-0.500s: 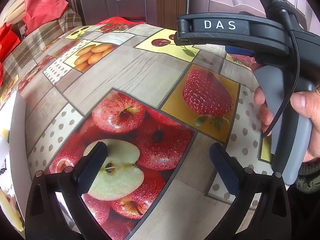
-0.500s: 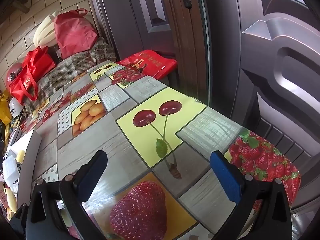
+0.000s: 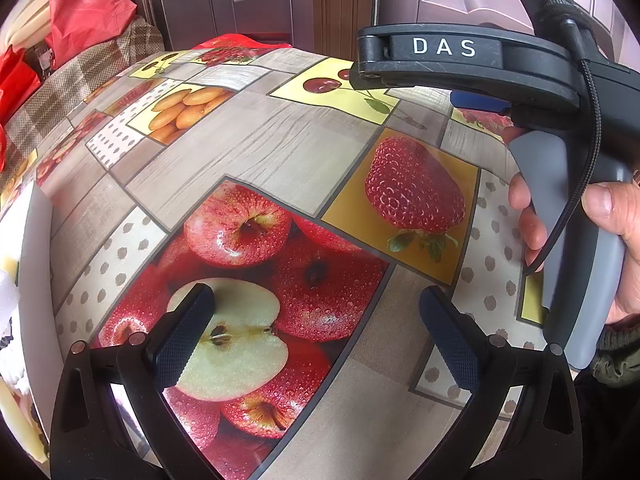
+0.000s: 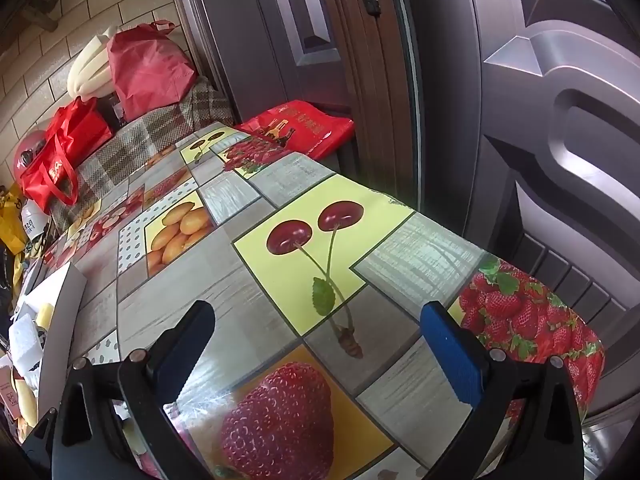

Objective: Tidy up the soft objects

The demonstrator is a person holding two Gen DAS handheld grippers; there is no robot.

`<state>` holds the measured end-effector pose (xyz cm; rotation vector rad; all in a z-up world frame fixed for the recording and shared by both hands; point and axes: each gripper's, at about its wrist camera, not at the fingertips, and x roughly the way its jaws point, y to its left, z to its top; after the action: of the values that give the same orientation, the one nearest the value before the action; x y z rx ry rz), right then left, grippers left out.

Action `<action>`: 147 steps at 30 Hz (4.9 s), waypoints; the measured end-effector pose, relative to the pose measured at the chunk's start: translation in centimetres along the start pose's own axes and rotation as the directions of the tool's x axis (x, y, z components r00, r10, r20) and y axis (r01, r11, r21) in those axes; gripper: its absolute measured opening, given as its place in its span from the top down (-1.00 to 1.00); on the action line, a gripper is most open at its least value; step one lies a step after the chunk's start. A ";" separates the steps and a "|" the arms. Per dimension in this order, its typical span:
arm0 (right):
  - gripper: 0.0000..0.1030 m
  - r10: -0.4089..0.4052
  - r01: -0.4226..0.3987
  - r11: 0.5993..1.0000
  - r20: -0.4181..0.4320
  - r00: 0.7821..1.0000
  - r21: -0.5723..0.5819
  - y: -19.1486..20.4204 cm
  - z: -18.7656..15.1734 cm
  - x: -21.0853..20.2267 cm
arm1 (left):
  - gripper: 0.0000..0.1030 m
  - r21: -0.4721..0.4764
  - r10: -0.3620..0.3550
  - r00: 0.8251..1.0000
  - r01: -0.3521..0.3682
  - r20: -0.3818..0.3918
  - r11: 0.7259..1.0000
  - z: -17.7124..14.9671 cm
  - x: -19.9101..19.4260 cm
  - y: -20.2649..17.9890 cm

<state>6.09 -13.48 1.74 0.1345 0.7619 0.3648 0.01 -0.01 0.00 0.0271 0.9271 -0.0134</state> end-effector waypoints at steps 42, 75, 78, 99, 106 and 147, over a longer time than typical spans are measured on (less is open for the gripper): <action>-1.00 0.030 -0.030 0.999 -0.017 0.999 0.032 -0.5 0.0 0.3 | -0.99 0.000 0.000 1.000 0.000 0.000 1.000 0.0 0.0 0.0; -1.00 0.065 -0.064 0.998 -0.094 0.993 0.015 0.1 0.1 1.7 | -0.99 0.000 0.000 1.000 0.000 0.000 1.000 0.0 0.0 0.1; -1.00 0.066 -0.066 0.998 -0.100 0.993 0.005 0.3 0.0 1.8 | -0.99 0.000 0.000 1.000 0.000 0.000 1.000 0.0 0.0 0.1; -1.00 0.068 -0.075 0.996 -0.128 0.989 -0.054 1.6 -0.2 2.2 | -0.99 0.001 0.000 1.000 0.000 -0.001 1.000 0.3 -0.2 0.0; -1.00 0.069 -0.076 0.996 -0.127 0.989 -0.052 1.5 -0.2 2.2 | -0.99 0.001 0.000 1.000 0.000 -0.001 1.000 0.3 -0.2 0.0; -1.00 0.060 -0.069 0.996 -0.130 0.990 -0.059 2.0 -0.2 2.3 | -0.99 0.002 -0.001 1.000 0.001 -0.001 1.000 0.2 -0.2 0.0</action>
<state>6.97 -10.81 0.63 0.0770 0.8728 0.4619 0.05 -0.01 0.31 0.0286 0.9277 -0.0155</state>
